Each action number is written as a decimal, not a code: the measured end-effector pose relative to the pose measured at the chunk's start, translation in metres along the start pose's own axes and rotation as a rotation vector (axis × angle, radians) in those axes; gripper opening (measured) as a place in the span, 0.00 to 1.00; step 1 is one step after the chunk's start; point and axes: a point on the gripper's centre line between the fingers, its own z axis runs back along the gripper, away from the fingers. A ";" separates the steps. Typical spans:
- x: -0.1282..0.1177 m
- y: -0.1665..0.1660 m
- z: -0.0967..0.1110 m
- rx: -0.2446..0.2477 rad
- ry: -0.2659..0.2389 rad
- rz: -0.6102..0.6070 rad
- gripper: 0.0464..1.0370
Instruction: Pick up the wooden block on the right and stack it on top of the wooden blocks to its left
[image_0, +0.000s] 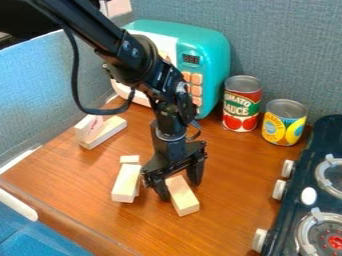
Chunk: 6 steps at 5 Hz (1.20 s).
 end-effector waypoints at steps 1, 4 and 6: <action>0.001 0.001 0.000 -0.018 0.034 -0.017 0.96; -0.006 0.011 0.002 -0.001 -0.004 -0.143 0.62; -0.011 0.011 0.002 -0.005 0.029 -0.182 0.53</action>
